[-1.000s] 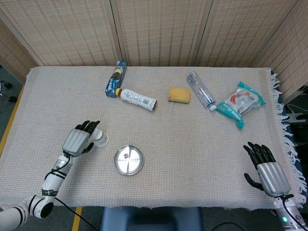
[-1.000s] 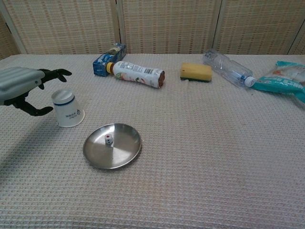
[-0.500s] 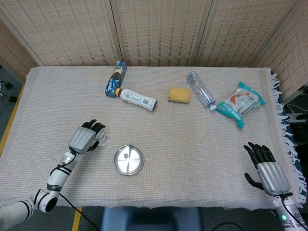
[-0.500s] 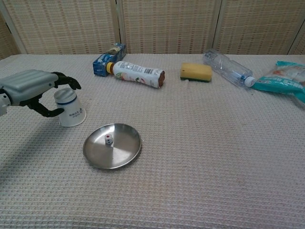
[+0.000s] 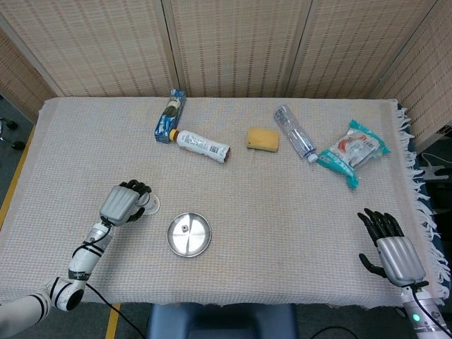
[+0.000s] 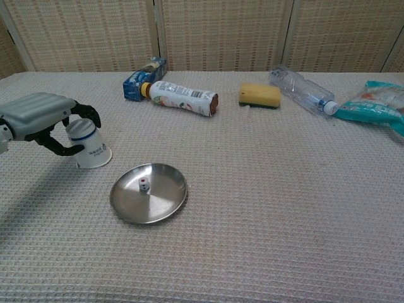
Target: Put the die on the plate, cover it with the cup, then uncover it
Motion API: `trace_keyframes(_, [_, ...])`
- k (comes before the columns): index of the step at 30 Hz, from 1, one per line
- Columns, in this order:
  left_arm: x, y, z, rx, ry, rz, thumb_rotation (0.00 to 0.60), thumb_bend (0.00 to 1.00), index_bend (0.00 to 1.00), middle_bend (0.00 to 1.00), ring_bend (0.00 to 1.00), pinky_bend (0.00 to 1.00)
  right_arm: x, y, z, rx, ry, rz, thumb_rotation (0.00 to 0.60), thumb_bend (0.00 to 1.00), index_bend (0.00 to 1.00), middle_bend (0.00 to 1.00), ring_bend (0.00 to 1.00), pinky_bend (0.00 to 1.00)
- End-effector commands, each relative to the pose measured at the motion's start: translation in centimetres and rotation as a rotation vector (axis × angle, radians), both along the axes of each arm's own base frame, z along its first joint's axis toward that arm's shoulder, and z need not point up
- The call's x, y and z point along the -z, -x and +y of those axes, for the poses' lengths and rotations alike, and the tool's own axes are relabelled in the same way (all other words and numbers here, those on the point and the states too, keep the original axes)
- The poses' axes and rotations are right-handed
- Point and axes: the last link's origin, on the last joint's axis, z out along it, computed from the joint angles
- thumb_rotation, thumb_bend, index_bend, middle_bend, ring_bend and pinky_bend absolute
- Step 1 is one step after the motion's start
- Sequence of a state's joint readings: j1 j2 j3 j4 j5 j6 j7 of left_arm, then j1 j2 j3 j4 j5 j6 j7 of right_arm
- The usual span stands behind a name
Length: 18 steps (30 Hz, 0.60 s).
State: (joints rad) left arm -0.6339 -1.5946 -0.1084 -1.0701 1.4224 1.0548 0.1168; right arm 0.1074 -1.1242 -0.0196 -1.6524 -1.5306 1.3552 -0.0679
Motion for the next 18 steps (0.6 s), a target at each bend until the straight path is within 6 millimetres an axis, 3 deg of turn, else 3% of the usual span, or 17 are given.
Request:
trace_keyframes(1, [0.0,0.0,-0.1,0.013,-0.015,0.000,0.600,0.38,0.37,0.40,0.29,0.52,0.0,0.0,0.0,0.000,0.000,0.000,0.600,0.22,0.00,0.00,0.00,0.00])
trace_keyframes(10, [-0.8,0.2,-0.7,0.043,-0.043,-0.001,0.600,0.38,0.39,0.42,0.33,0.62,0.1,0.0,0.1,-0.002,-0.005,0.000,0.600,0.22,0.00,0.00,0.00,0.00])
trace_keyframes(18, [-2.5,-0.2,-3.7,0.096,-0.073,0.045,0.600,0.38,0.39,0.44,0.33,0.62,0.5,-0.2,0.1,-0.008,-0.024,-0.001,0.600,0.22,0.00,0.00,0.00,0.00])
